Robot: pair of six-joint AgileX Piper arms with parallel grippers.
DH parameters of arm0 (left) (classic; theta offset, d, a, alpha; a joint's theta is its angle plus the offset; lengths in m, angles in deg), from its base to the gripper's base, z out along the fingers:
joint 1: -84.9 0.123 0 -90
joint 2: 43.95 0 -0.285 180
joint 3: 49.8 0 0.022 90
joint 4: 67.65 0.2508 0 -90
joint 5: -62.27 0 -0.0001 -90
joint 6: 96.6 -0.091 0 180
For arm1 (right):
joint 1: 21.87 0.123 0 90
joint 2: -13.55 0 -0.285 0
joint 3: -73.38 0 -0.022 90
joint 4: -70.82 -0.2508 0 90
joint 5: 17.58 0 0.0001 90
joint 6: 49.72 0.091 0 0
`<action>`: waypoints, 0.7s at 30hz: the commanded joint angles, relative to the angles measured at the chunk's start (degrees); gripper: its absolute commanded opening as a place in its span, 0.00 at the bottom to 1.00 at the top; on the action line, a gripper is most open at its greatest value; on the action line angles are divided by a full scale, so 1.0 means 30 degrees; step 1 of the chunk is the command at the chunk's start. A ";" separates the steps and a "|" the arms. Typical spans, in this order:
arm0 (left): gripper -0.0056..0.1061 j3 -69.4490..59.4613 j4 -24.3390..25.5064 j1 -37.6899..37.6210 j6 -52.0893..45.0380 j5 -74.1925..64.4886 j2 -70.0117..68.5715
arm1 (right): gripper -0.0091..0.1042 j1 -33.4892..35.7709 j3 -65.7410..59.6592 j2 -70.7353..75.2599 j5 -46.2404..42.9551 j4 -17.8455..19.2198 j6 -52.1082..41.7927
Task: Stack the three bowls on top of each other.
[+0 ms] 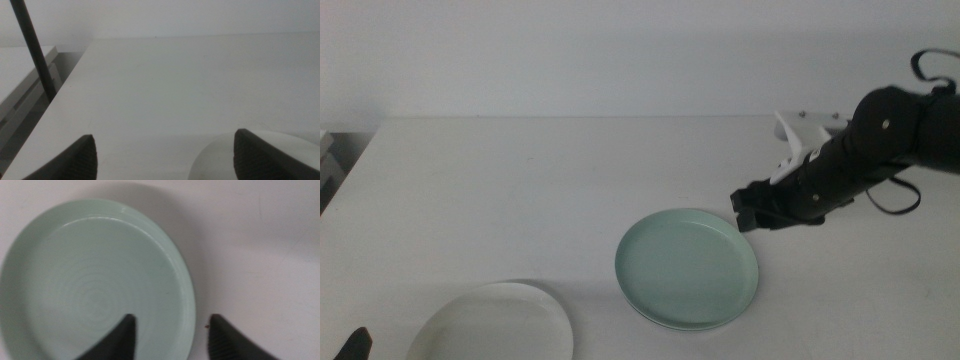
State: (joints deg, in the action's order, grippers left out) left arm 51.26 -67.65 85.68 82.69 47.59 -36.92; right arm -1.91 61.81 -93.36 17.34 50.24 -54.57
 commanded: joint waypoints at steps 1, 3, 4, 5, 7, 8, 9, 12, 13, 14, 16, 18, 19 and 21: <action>0.86 -0.0118 -0.0119 -0.0019 0.0239 0.1517 -0.0268 | 0.53 -0.0085 0.1241 0.1638 0.0375 0.0317 -0.0186; 0.86 -0.0118 -0.0119 -0.0019 0.0239 0.1517 -0.0268 | 0.58 -0.0085 0.1986 0.2602 0.1182 0.1126 -0.0207; 0.86 -0.0118 -0.0119 -0.0019 0.0239 0.1517 -0.0268 | 0.60 -0.0085 0.2262 0.3100 0.1455 0.1500 -0.0207; 0.86 -0.0118 -0.0119 -0.0019 0.0239 0.1517 -0.0268 | 0.61 -0.0085 0.2550 0.3786 0.1715 0.1920 -0.0221; 0.86 -0.0118 -0.0119 -0.0019 0.0239 0.1517 -0.0268 | 0.62 -0.0085 0.2783 0.5449 0.1857 0.2457 -0.0416; 0.86 -0.0118 -0.0119 -0.0019 0.0239 0.1517 -0.0268 | 0.62 -0.0085 0.2760 0.6364 0.1795 0.2504 -0.0649; 0.86 -0.0118 -0.0119 -0.0019 0.0239 0.1517 -0.0268 | 0.62 -0.0085 0.2674 0.7245 0.1795 0.2446 -0.0950; 0.86 -0.0118 -0.0119 -0.0019 0.0239 0.1517 -0.0268 | 0.62 -0.0085 0.1991 0.9768 0.1930 0.2165 -0.1928; 0.86 -0.0118 -0.0119 -0.0019 0.0239 0.1517 -0.0268 | 0.62 -0.0085 0.1690 1.0519 0.1949 0.2061 -0.2055; 0.86 -0.0118 -0.0119 -0.0019 0.0239 0.1517 -0.0268 | 0.62 -0.0085 0.1259 1.1506 0.1951 0.1896 -0.2185; 0.86 -0.0118 -0.0119 -0.0019 0.0239 0.1517 -0.0268 | 0.62 -0.0085 0.0428 1.3308 0.1954 0.1524 -0.2496; 0.86 -0.0118 -0.0119 -0.0019 0.0239 0.1517 -0.0268 | 0.62 -0.0085 -0.0426 1.5294 0.2125 0.1133 -0.3329; 0.86 -0.0118 -0.0119 -0.0019 0.0239 0.1517 -0.0268 | 0.62 -0.0085 -0.0720 1.6234 0.2351 0.0983 -0.3784; 0.86 -0.0118 -0.0119 -0.0019 0.0239 0.1517 -0.0268 | 0.62 -0.0067 -0.1203 1.7863 0.2995 0.0681 -0.4350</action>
State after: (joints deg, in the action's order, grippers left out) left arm 51.26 -67.65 85.68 82.69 47.59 -36.92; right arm -1.91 57.70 -43.42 28.29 53.91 -65.07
